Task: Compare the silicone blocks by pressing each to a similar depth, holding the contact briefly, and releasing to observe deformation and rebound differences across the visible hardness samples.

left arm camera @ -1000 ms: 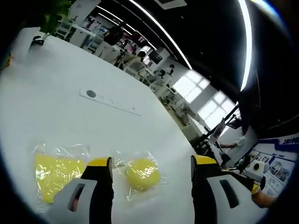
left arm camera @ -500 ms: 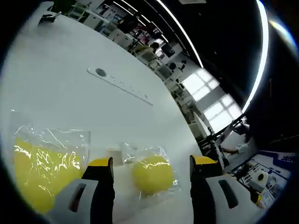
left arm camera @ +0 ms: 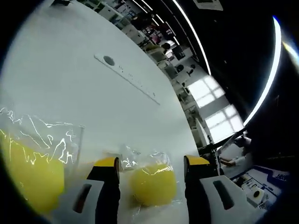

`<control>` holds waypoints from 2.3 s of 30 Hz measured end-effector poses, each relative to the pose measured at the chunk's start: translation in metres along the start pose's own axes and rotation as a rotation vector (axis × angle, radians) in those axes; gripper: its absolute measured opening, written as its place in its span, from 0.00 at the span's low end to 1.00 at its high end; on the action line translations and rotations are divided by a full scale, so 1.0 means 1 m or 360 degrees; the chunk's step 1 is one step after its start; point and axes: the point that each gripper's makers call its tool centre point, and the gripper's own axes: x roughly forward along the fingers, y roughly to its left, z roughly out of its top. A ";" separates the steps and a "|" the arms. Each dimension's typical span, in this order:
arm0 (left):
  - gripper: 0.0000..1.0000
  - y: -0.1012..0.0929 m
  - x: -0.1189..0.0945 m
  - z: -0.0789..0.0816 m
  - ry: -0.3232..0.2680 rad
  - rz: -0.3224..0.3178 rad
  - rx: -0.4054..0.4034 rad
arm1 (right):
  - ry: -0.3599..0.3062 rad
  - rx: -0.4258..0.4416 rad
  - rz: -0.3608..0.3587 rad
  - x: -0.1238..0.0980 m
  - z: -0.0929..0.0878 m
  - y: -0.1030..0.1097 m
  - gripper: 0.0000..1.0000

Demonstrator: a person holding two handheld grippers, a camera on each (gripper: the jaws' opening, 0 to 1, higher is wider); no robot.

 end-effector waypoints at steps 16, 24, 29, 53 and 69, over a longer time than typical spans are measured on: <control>0.24 0.019 0.012 -0.005 0.0056 0.0188 0.0061 | 0.0000 0.0019 -0.0004 0.001 -0.002 -0.004 0.71; 0.05 0.021 0.014 -0.006 0.0066 0.0198 0.0119 | -0.0004 0.0027 -0.0009 0.000 -0.004 -0.005 0.70; 0.00 0.019 0.015 -0.007 0.0084 0.0163 0.0146 | -0.0005 0.0027 -0.0010 0.000 -0.003 -0.005 0.70; 0.00 -0.004 0.002 -0.003 0.0079 0.0153 0.0449 | -0.0006 -0.0015 0.0011 -0.003 0.006 0.002 0.69; 0.00 -0.046 -0.023 -0.004 0.0073 0.0068 0.0747 | -0.0014 -0.0100 0.0039 -0.010 0.016 0.020 0.69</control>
